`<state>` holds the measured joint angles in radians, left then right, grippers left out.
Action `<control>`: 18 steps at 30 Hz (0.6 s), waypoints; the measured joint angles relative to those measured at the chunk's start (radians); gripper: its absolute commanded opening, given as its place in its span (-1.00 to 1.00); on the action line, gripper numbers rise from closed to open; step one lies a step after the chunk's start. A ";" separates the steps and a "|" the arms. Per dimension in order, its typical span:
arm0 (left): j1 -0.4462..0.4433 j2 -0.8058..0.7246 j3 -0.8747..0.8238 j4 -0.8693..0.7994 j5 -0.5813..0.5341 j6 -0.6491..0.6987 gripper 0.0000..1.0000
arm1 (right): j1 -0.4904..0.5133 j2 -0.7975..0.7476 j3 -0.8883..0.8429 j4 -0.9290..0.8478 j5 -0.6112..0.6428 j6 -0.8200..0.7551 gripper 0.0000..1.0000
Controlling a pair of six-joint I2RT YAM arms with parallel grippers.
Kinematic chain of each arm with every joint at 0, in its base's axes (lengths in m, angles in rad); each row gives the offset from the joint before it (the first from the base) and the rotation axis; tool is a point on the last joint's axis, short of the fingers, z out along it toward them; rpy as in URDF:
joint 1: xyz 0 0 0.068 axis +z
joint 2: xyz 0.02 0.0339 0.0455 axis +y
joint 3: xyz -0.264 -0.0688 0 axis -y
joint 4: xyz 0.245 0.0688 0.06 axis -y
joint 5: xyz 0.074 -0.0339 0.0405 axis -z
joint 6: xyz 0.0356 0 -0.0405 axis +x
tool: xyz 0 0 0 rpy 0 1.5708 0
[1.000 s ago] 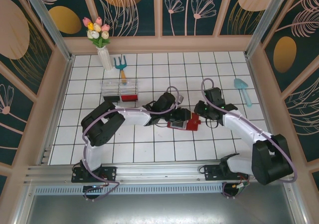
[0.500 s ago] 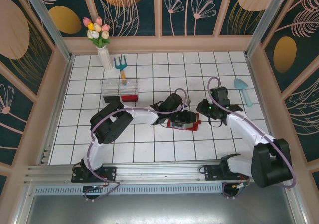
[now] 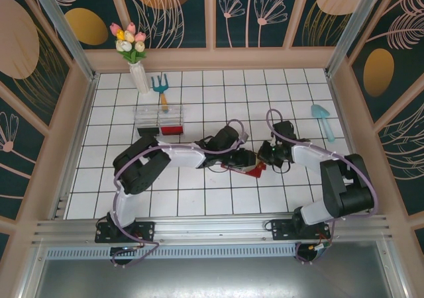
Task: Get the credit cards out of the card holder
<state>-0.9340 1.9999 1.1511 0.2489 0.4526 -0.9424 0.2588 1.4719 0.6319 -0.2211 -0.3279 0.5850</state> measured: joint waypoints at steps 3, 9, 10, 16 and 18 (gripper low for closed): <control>0.013 -0.072 -0.003 -0.026 -0.029 0.014 -0.27 | -0.003 0.004 0.000 0.007 -0.003 -0.005 -0.86; 0.065 -0.137 -0.014 -0.053 -0.093 0.064 -0.36 | -0.001 0.003 0.002 0.006 -0.003 -0.014 -0.86; 0.073 -0.137 -0.024 -0.060 -0.100 0.071 -0.36 | 0.002 0.002 0.004 0.005 0.000 -0.017 -0.85; 0.105 -0.102 -0.062 -0.124 -0.156 0.109 -0.40 | 0.045 -0.008 0.030 -0.013 0.008 -0.028 -0.75; 0.105 -0.093 -0.076 -0.126 -0.166 0.112 -0.40 | 0.066 -0.024 0.040 -0.014 0.004 -0.023 -0.75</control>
<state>-0.8295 1.9068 1.0756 0.1230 0.2867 -0.8307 0.3244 1.4479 0.6724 -0.2348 -0.3241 0.5617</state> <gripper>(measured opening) 0.304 0.123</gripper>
